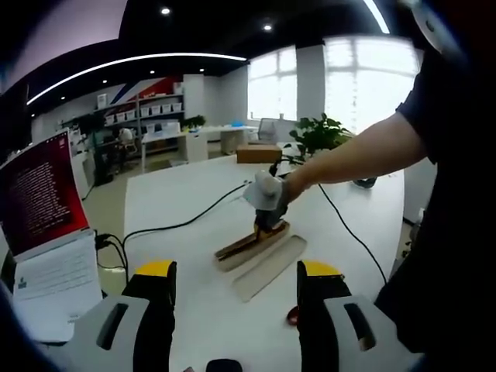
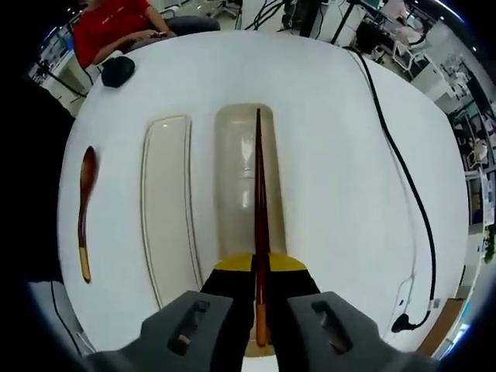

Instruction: Arrange the utensils inside the cutlery case until each visible utensil rests in its matching compartment.

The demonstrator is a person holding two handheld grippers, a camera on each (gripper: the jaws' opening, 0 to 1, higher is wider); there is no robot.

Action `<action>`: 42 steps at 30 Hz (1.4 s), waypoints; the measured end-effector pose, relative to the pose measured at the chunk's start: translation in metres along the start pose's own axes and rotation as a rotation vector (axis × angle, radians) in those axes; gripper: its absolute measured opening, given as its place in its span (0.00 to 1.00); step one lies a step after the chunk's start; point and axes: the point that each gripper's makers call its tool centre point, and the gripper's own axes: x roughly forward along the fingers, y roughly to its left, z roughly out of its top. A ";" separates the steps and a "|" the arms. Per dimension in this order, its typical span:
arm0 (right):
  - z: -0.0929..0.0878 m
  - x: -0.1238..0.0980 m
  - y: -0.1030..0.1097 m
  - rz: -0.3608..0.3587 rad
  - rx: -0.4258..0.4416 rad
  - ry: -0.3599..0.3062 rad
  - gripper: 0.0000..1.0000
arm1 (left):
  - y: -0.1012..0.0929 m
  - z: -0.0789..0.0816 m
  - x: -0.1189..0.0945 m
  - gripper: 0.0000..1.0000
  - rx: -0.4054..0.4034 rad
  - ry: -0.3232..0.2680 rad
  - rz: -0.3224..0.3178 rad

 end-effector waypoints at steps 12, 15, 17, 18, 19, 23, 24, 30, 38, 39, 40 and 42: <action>0.001 -0.001 -0.001 -0.010 -0.022 -0.027 0.01 | -0.003 0.002 0.002 0.65 0.001 0.001 0.000; 0.001 -0.003 -0.003 -0.021 -0.017 -0.035 0.04 | -0.004 0.002 0.002 0.65 0.007 0.007 -0.003; 0.002 -0.005 -0.003 -0.027 -0.018 -0.043 0.06 | -0.004 0.002 0.002 0.65 0.009 0.008 -0.002; 0.002 -0.006 -0.003 -0.029 -0.017 -0.047 0.06 | -0.004 0.003 0.002 0.65 0.009 0.006 -0.002; 0.002 -0.008 -0.003 -0.034 -0.017 -0.054 0.07 | -0.004 0.004 0.002 0.65 0.009 0.002 -0.001; 0.001 -0.010 -0.002 -0.046 -0.029 -0.062 0.15 | -0.006 0.006 0.003 0.65 0.016 -0.002 -0.004; -0.001 -0.012 -0.009 -0.099 -0.057 -0.059 0.15 | -0.007 0.006 0.004 0.65 0.017 -0.002 -0.006; 0.001 -0.021 -0.008 -0.109 -0.019 -0.097 0.25 | -0.010 0.009 0.003 0.65 0.026 -0.009 -0.016; 0.005 -0.038 -0.008 -0.140 -0.014 -0.127 0.30 | -0.012 0.013 -0.004 0.65 0.039 -0.021 -0.014; 0.006 -0.040 -0.007 -0.145 -0.014 -0.134 0.30 | -0.012 0.013 -0.004 0.65 0.042 -0.021 -0.014; 0.007 -0.042 -0.006 -0.146 -0.013 -0.138 0.32 | -0.012 0.013 -0.005 0.65 0.043 -0.023 -0.014; 0.008 -0.044 -0.004 -0.147 -0.013 -0.144 0.34 | -0.013 0.014 -0.006 0.65 0.045 -0.027 -0.015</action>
